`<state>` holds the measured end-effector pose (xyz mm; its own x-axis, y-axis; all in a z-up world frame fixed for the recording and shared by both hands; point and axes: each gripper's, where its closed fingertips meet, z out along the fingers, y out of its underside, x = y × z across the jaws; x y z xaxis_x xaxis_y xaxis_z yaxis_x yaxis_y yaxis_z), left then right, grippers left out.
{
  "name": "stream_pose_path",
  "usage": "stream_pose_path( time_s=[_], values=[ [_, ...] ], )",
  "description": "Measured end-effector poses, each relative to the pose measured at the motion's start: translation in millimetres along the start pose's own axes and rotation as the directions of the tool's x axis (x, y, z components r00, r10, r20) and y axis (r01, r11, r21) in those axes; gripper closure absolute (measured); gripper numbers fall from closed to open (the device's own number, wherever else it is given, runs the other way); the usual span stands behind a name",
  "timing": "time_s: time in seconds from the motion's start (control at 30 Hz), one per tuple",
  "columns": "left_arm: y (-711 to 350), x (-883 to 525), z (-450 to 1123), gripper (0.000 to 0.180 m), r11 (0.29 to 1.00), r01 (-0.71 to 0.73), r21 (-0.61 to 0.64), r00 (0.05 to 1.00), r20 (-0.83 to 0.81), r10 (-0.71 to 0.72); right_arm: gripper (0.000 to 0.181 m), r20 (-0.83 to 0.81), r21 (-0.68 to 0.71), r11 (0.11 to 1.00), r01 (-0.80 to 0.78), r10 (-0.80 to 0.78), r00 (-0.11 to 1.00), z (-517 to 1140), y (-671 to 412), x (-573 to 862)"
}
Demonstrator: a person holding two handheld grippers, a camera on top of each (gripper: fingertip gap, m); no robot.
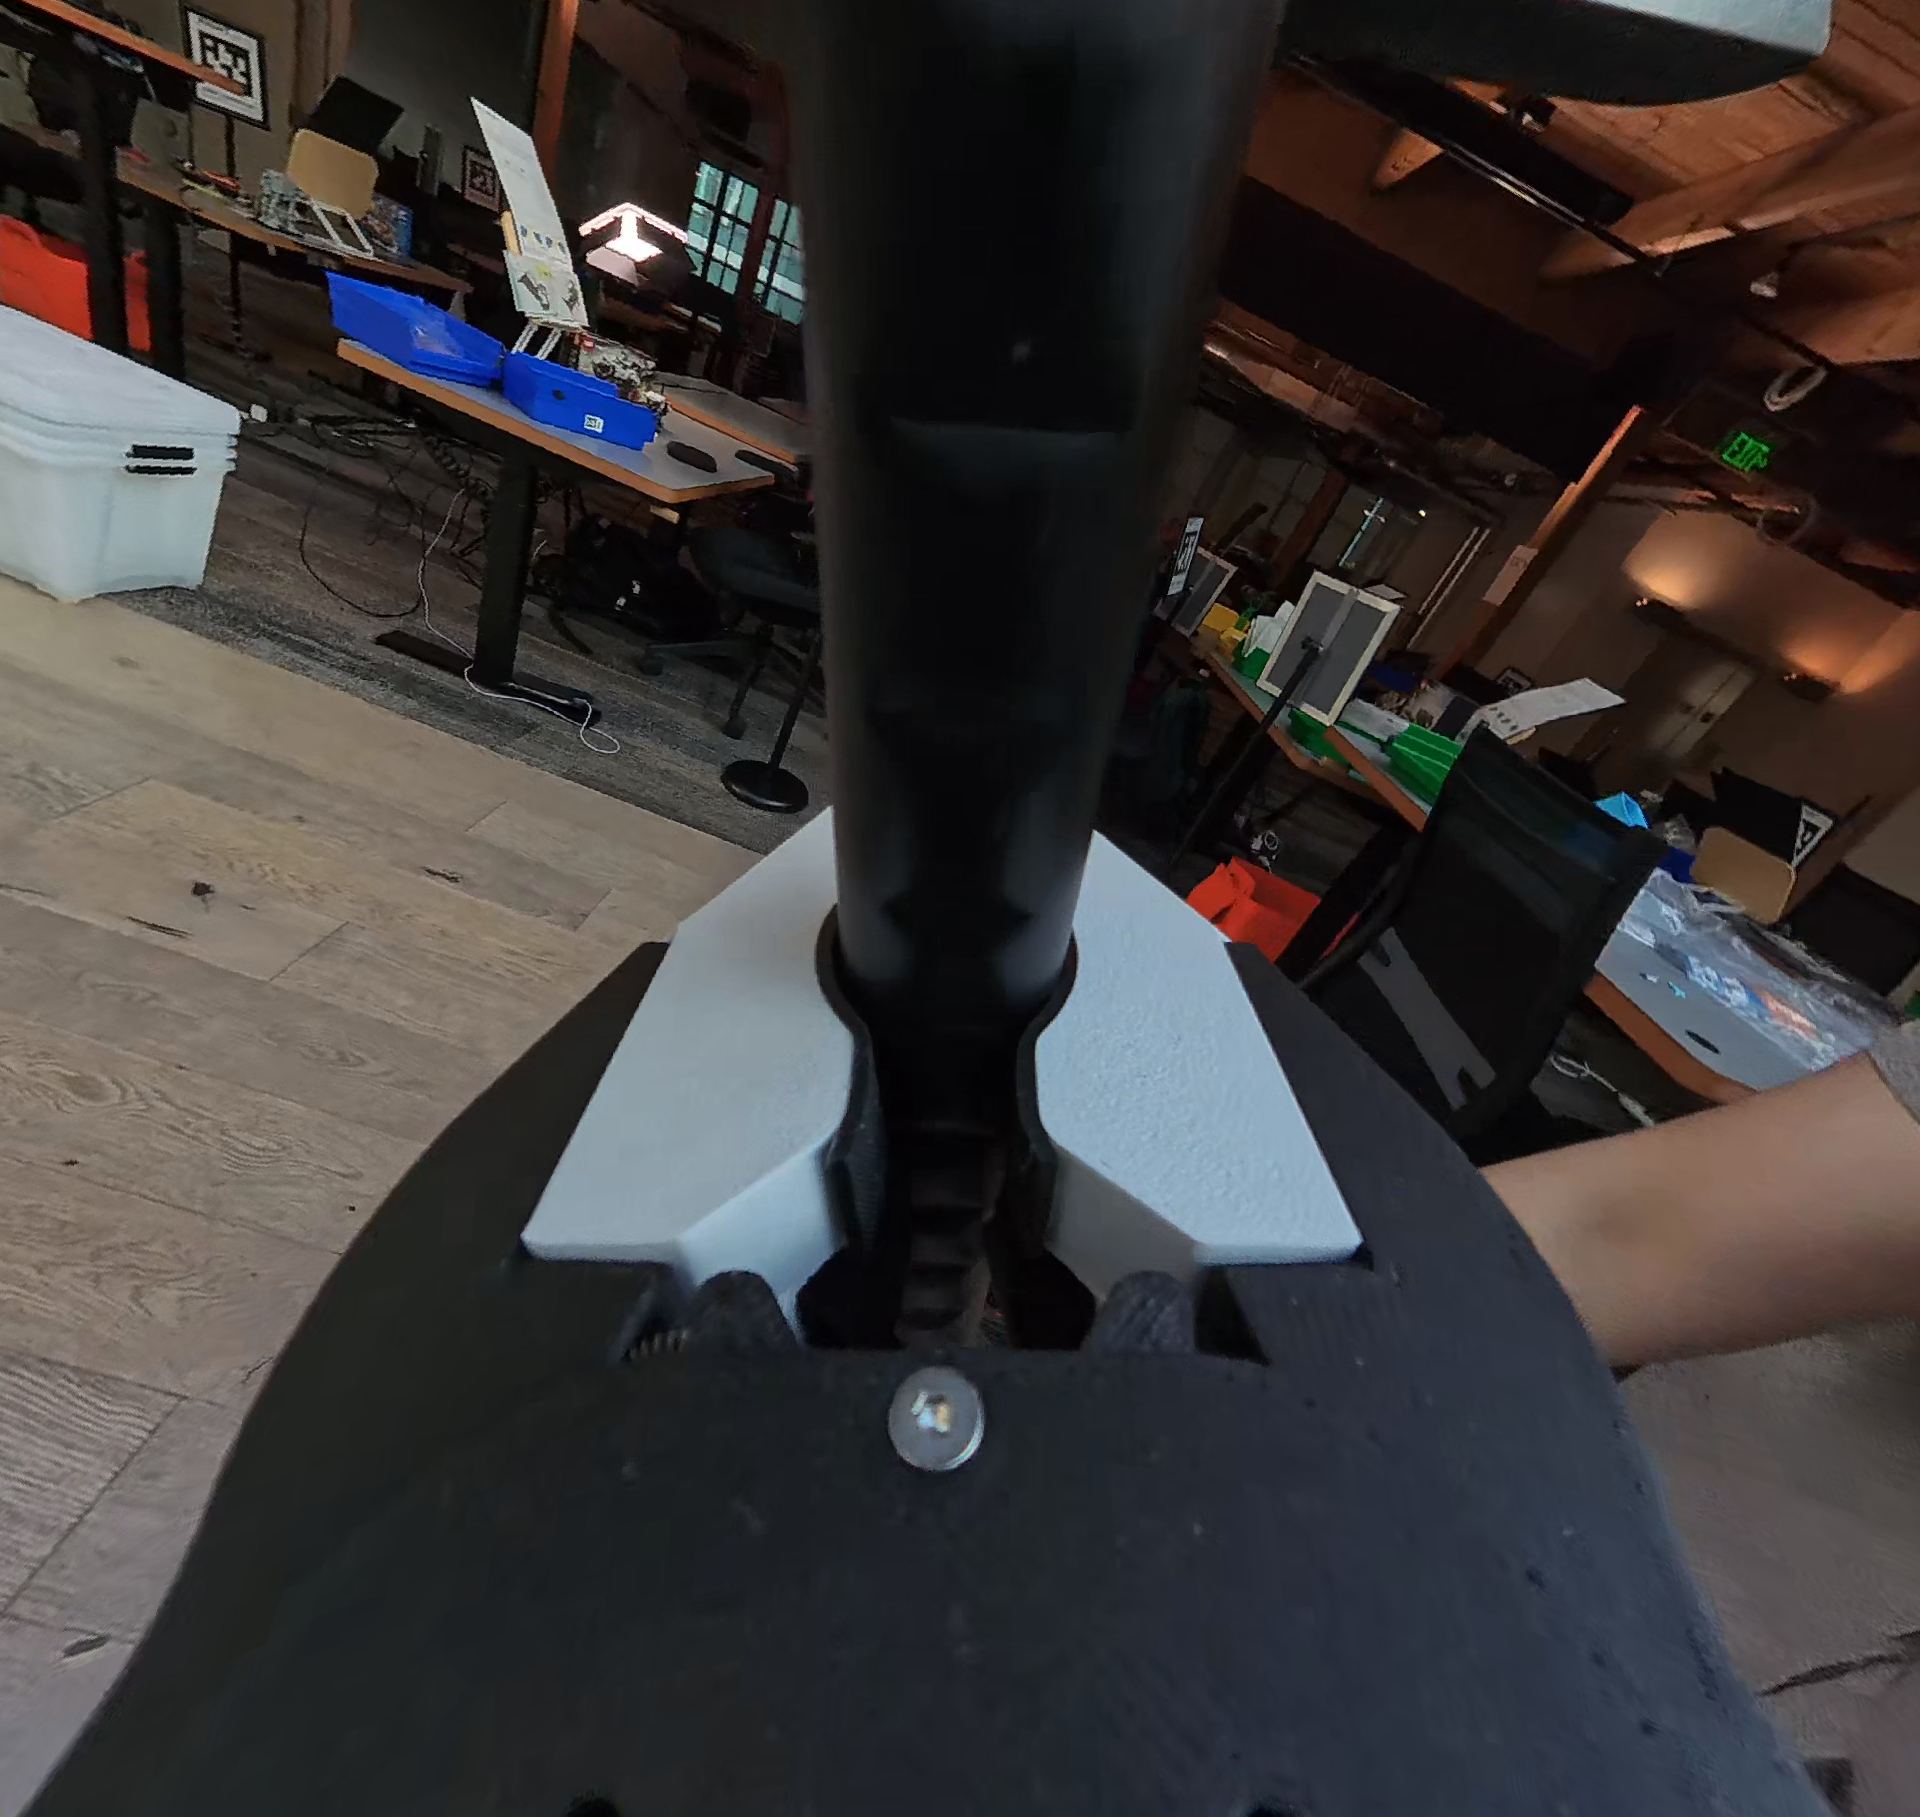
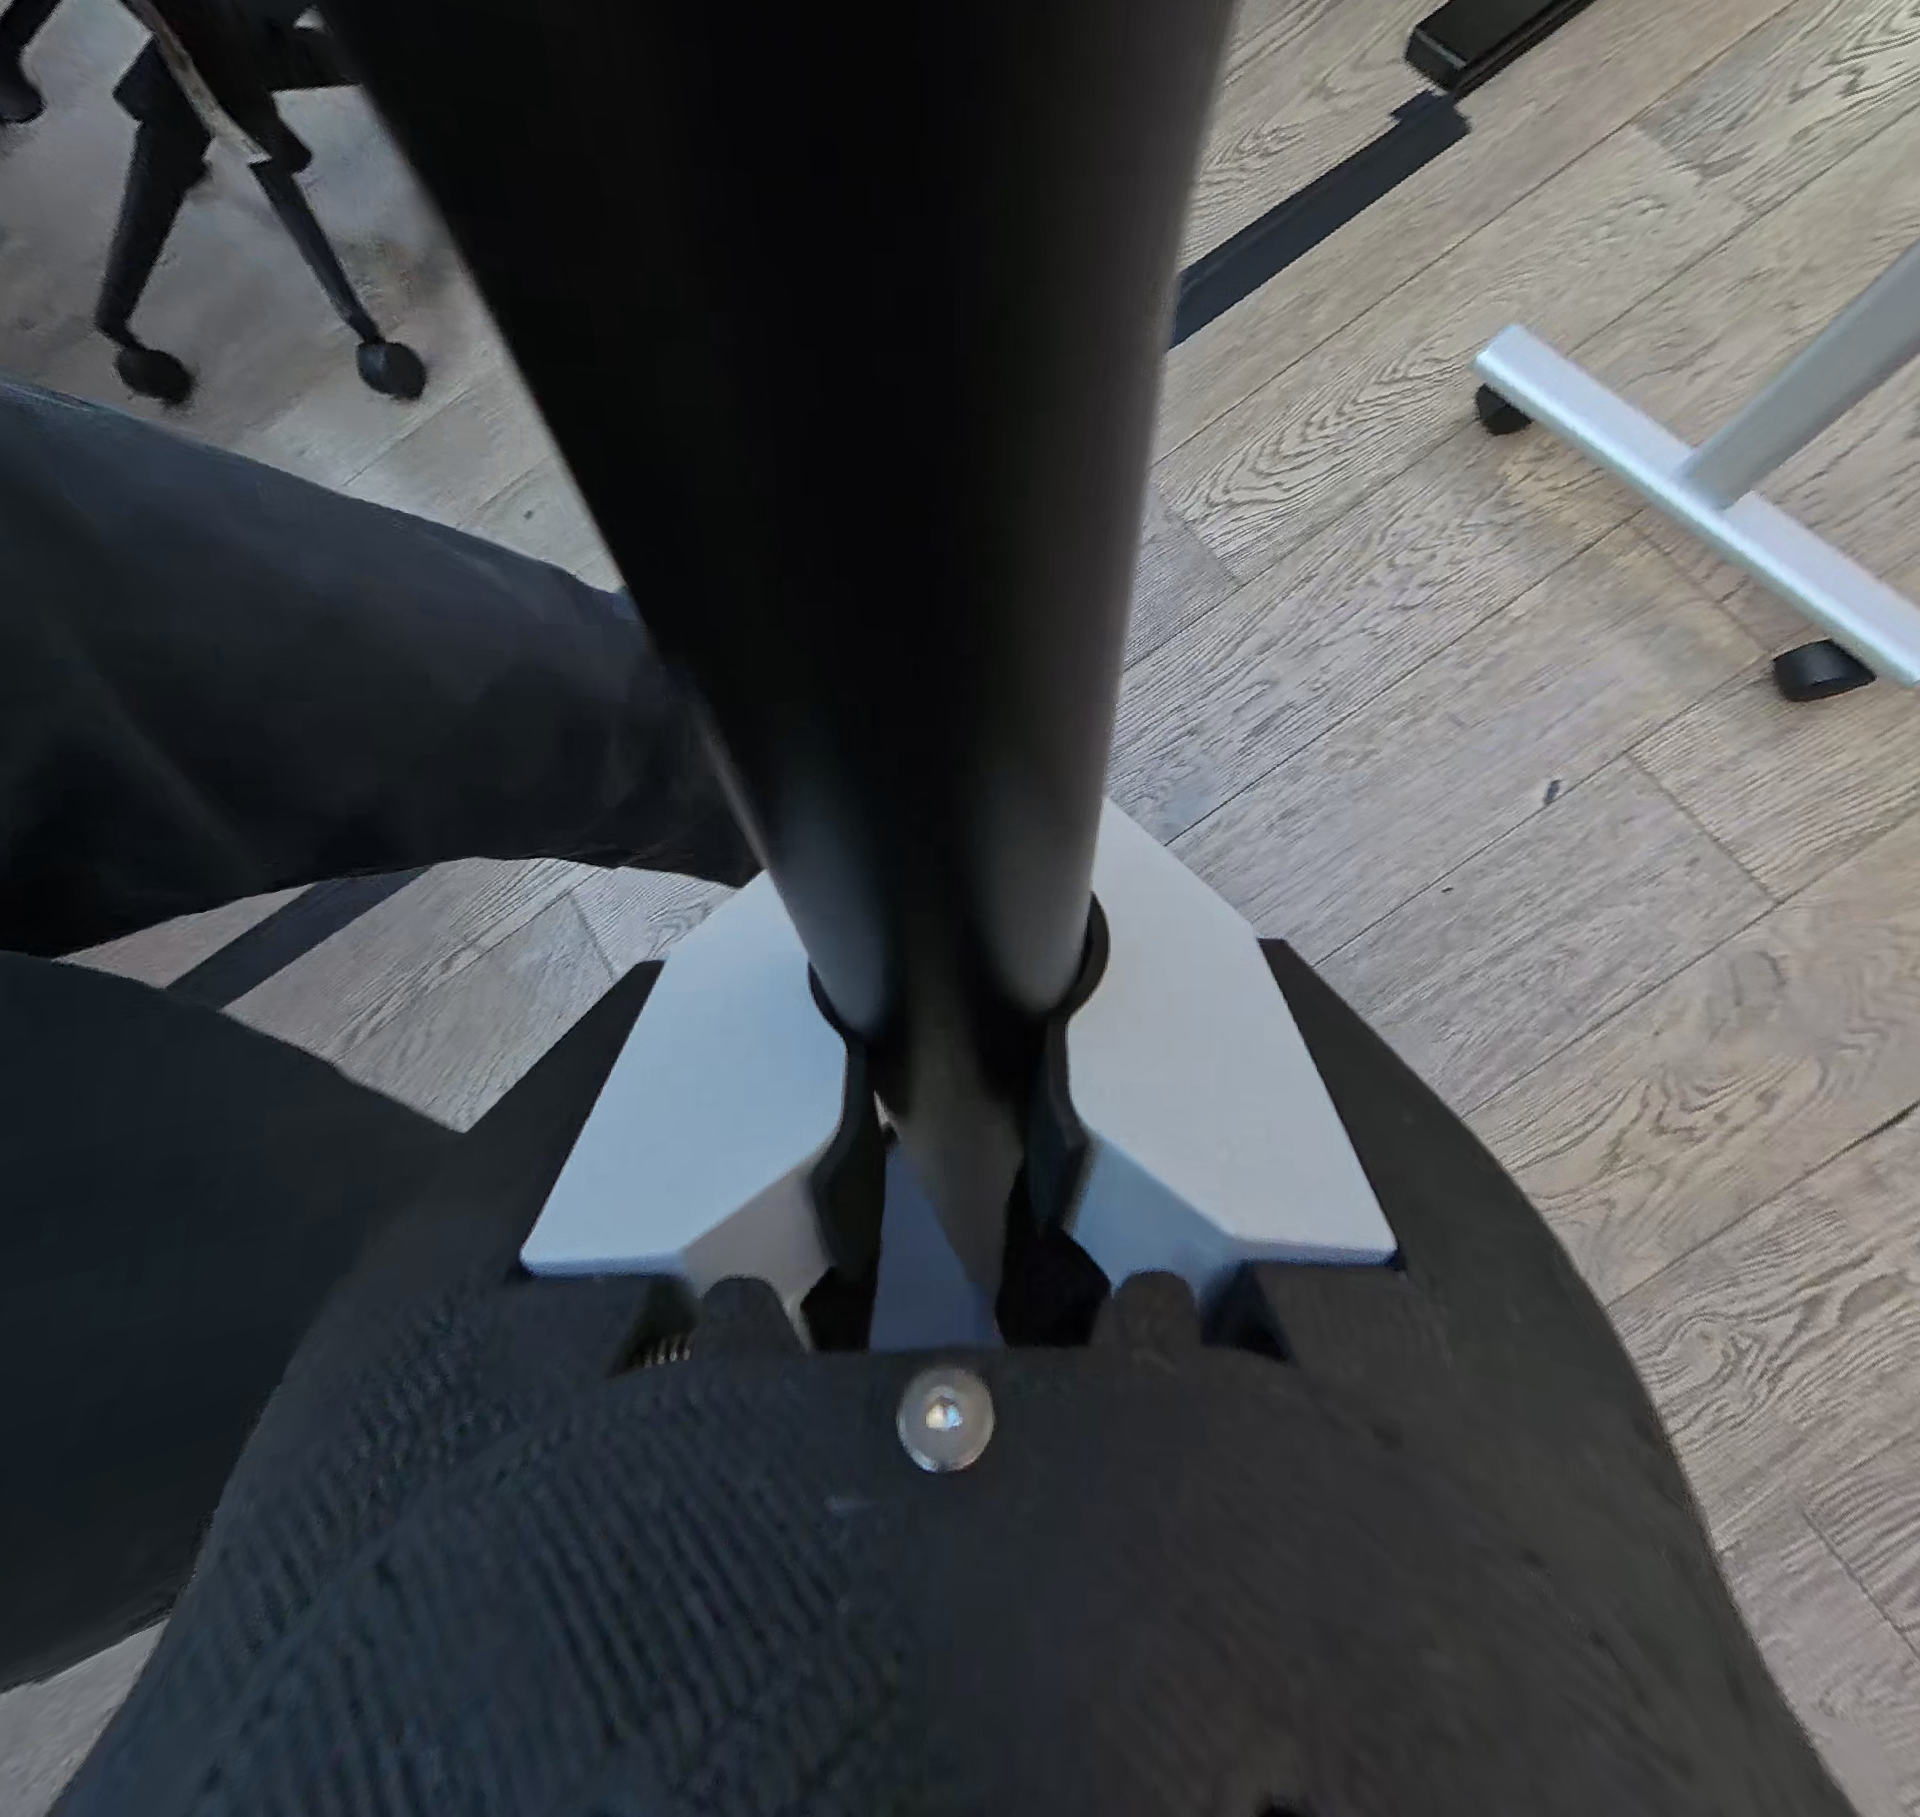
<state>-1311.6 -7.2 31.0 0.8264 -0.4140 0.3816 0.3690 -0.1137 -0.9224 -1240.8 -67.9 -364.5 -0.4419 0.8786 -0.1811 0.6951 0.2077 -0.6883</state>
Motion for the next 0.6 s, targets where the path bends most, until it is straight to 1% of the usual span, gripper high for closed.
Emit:
stream_pose_path(
  time_s=[0.1, 0.2, 0.33, 0.43, 0.5, 0.6],
  values=[
    [14.0, -30.1, 3.6, 0.161, 0.993, -0.068, -0.099, 0.996, -0.060, 0.063, 0.153, -0.050, 0.049, 0.999, 0.007, -0.004, 0.999, 40.2, -12.9, 42.3],
    [39.8, -60.7, 8.4, 0.161, 0.970, -0.140, -0.197, 0.986, -0.114, 0.119, 0.153, -0.073, 0.082, 0.997, 0.012, -0.006, 0.997, 85.2, -16.7, 79.6],
    [79.5, -105.7, 9.9, 0.161, 0.945, -0.194, -0.262, 0.976, -0.151, 0.159, 0.151, -0.120, 0.108, 0.994, -0.016, 0.029, 0.992, 147.6, -13.3, 121.5],
    [105.9, -134.9, 5.6, 0.161, 0.931, -0.226, -0.288, 0.967, -0.180, 0.179, 0.152, -0.163, 0.157, 0.986, -0.053, 0.078, 0.983, 191.4, -15.0, 144.7],
    [118.9, -152.7, 1.4, 0.161, 0.926, -0.229, -0.301, 0.966, -0.189, 0.178, 0.152, -0.185, 0.183, 0.980, -0.076, 0.110, 0.977, 215.0, -16.3, 155.8],
    [140.5, -178.2, -4.7, 0.160, 0.901, -0.239, -0.363, 0.963, -0.209, 0.171, 0.152, -0.197, 0.208, 0.973, -0.103, 0.145, 0.970, 244.5, -14.7, 166.5]
  ],
)
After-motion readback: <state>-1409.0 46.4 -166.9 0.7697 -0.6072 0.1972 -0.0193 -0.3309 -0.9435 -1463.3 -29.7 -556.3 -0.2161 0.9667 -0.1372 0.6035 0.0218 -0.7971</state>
